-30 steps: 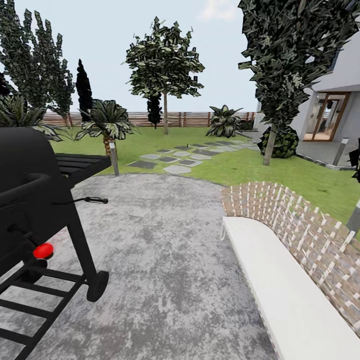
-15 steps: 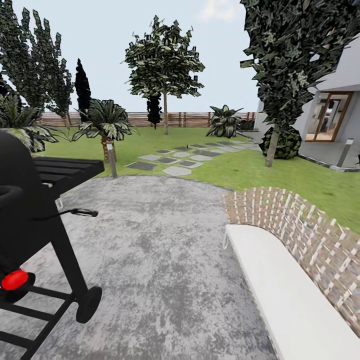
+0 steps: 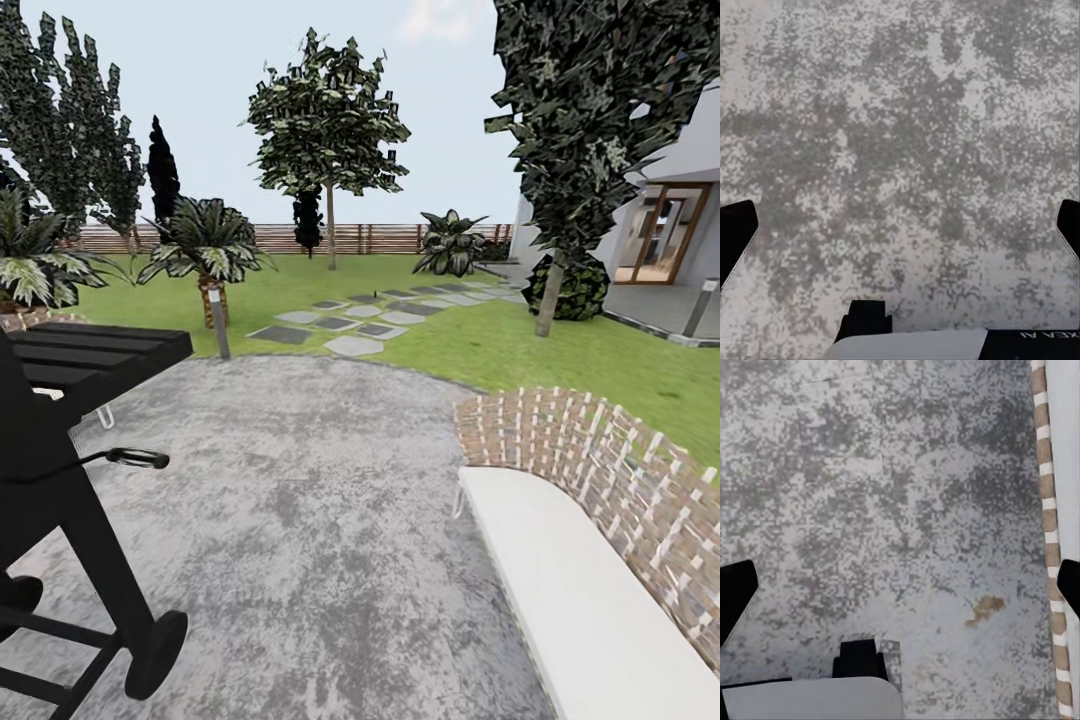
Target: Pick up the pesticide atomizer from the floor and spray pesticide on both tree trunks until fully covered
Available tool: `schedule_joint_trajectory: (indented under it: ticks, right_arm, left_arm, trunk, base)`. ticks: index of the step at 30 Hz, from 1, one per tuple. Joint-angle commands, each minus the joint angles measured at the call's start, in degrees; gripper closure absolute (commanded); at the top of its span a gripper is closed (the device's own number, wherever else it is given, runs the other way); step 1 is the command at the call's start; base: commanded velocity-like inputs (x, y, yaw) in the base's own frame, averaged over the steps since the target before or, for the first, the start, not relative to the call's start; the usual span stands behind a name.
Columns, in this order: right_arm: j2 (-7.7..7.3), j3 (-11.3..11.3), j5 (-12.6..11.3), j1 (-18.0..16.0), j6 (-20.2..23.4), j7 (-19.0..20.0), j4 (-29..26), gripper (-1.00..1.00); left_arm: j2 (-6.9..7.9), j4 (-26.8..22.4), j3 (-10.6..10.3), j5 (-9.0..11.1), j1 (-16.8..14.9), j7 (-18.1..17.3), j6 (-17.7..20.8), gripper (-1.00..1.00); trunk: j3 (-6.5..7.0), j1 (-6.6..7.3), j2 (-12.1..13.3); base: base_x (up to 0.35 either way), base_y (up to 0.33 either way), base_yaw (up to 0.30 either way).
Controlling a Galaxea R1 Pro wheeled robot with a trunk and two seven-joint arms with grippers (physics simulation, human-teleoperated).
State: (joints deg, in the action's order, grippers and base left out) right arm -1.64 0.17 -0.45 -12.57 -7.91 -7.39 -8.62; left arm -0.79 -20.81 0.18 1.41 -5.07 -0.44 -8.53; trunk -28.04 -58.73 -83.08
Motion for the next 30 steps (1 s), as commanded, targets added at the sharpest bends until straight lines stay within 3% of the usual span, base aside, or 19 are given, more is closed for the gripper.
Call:
schedule_joint_trajectory:
  ticks: [1,30]
  right_arm:
    - [-0.01,0.00,0.00,0.00,0.00,0.00,0.00,-1.00]
    - [0.79,-0.02,0.01,0.00,0.00,0.00,0.09,-1.00]
  left_arm:
    - [0.00,0.00,0.00,0.00,-0.01,0.00,0.00,-1.00]
    - [0.00,0.06,0.00,0.00,0.00,0.00,-0.01,-1.00]
  trunk:
    - [-0.01,0.00,0.00]
    - [-0.97,0.00,0.00]
  base:
    - [0.350,0.000,0.000]
    - [0.350,0.000,0.000]
